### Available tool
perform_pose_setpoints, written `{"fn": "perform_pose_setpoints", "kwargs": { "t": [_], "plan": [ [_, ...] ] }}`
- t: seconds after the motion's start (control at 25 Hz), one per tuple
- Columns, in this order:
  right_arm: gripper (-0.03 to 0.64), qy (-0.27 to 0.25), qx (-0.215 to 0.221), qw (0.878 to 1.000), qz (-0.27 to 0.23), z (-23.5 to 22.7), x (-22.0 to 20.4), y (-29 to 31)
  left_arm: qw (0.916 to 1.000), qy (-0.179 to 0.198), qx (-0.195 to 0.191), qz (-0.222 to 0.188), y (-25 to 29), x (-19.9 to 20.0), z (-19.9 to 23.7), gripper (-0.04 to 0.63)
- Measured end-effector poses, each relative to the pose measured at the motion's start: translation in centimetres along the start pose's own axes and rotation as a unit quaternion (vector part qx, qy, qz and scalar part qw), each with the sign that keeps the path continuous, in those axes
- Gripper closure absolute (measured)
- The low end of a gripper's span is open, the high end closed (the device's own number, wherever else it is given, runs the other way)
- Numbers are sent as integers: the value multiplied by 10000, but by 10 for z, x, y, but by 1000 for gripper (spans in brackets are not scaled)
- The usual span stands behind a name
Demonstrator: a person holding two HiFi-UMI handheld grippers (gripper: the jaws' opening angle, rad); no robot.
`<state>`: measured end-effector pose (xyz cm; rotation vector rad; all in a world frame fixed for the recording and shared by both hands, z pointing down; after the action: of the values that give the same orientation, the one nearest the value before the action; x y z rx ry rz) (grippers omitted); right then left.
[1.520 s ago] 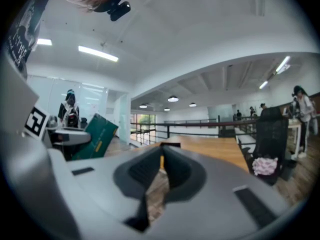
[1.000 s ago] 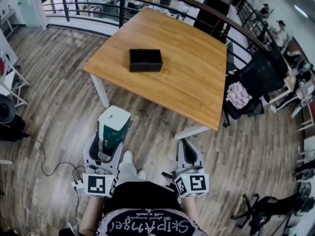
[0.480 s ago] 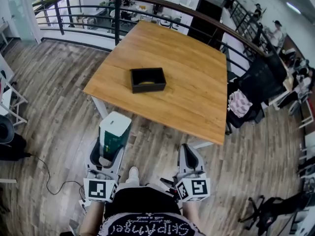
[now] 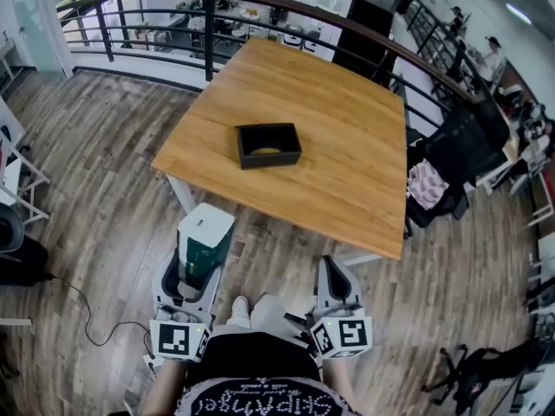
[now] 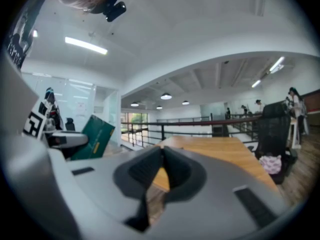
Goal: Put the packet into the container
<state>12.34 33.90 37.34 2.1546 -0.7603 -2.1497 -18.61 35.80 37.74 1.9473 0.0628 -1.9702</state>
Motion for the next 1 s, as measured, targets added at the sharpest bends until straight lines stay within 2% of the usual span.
{"fn": "perform_pose_setpoints", "kwargs": {
  "t": [0.52,1.0],
  "plan": [
    [577,56,159,9998,123,-21,14,41,9995,-134,209,197,36,5,7,250],
    [577,-36,467,9988,115,-77,46,122,9988,-31,477,81,125,26,5,250]
  ]
}}
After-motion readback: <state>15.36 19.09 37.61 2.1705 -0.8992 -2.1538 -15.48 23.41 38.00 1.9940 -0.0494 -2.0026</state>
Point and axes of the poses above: the fingertips, and each gripper's own axes: y forward along the fingers, z to its left, x out of its top, the point moved 10 cm from there along -y, backward along the fingers, and after that the axes turned 11 degrees about z, right-handed, at the moved point
